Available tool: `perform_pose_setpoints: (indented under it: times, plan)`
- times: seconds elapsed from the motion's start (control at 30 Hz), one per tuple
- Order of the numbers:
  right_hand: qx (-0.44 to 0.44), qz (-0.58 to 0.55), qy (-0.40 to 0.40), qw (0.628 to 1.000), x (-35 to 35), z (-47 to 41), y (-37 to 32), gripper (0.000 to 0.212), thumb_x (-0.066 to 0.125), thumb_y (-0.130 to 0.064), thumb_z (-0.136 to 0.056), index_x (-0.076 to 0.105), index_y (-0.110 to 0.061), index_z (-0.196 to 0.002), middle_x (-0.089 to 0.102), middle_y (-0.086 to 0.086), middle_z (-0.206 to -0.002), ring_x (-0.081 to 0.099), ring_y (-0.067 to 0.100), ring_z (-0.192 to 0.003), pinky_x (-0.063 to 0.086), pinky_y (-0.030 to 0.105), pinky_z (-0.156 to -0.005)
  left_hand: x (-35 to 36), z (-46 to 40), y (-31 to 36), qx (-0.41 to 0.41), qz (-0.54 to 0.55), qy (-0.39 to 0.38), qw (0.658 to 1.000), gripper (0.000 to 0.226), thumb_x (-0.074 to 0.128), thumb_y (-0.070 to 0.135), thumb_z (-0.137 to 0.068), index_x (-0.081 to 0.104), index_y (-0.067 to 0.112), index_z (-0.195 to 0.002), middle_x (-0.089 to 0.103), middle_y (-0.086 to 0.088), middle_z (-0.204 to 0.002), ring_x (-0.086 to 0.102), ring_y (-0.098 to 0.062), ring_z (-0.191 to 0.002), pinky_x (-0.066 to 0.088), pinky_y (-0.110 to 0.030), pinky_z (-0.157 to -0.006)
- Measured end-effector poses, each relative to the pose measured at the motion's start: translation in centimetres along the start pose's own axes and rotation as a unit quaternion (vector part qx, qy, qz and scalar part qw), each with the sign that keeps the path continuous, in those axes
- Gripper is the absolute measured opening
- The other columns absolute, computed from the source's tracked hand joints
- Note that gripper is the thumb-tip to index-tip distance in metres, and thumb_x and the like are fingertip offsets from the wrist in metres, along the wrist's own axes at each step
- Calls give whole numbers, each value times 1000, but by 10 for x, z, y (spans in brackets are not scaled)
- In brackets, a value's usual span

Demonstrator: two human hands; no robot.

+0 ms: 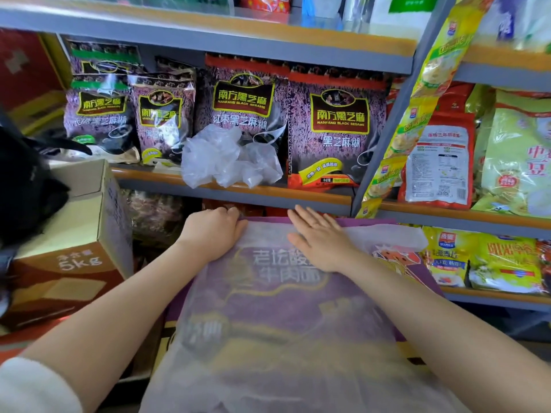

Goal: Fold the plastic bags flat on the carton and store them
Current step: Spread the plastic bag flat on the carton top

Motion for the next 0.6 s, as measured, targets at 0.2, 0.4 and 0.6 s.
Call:
perform_pose_setpoints:
  times: [0.2,0.4,0.6]
  plan:
    - [167,18,99,981,-30,24,64,60,28,-38,-100,5,-13,-149,3,6,-159,2,21,-146,5,42,-118,-3,-17,2,-42,15,22,999,40,32,37,-98,55,5,-96,65,-15,-88,62,-34,-77,30,-30,-50]
    - [-98,-212,65,970,-72,75,-45,39,50,-30,-94,52,-12,-128,51,2,-135,44,14,-126,27,17,-101,1,-22,-7,-109,122,70,984,29,41,26,-96,45,-1,-106,60,-23,-98,58,-42,-86,33,-39,-55]
    - [-226,19,-57,972,-49,127,-122,79,58,-71,-69,43,-27,-133,45,-11,-141,43,13,-128,31,36,-109,-37,25,-7,84,191,155,966,25,53,23,-82,62,2,-92,61,-18,-97,55,-36,-88,47,-41,-76]
Point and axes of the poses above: each hand's wrist, its own z-axis away from the middle knuckle, its own x-axis out of the palm, y = z × x, the point moved 5 cm from there along -z, towards the middle knuckle
